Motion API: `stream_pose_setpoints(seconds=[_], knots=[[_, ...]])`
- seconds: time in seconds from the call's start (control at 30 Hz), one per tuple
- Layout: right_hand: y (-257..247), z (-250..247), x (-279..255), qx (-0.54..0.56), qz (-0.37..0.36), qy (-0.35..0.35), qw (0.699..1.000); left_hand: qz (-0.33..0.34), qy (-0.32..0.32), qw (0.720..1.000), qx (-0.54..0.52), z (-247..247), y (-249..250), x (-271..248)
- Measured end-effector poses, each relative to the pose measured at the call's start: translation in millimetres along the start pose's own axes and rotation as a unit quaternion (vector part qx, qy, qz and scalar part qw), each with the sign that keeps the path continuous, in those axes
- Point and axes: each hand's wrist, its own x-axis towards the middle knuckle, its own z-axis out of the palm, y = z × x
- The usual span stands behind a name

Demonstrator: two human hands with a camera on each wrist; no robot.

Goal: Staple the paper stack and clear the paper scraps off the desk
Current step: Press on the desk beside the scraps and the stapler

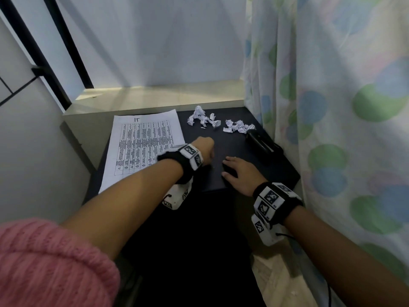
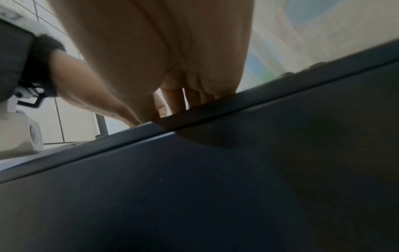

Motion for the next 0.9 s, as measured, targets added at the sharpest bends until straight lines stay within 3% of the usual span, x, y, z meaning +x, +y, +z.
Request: stream_pose_setpoints(seconds=[0.2,0.43,0.9], knots=[[-9.6,5.7,5.6,-0.008,0.007,0.027,1.000,-0.012,0.052,0.998,-0.021,-5.1,-14.2,-1.9],[-17.9,11.0,8.9,-0.073,-0.014,0.045,0.996,0.004,0.040,0.999,-0.014,4.2,-4.0,-2.8],[-12.6,20.3,10.7,0.046,-0.013,0.097,0.994,0.061,0.011,0.990,0.126,7.7,19.5,-17.0]])
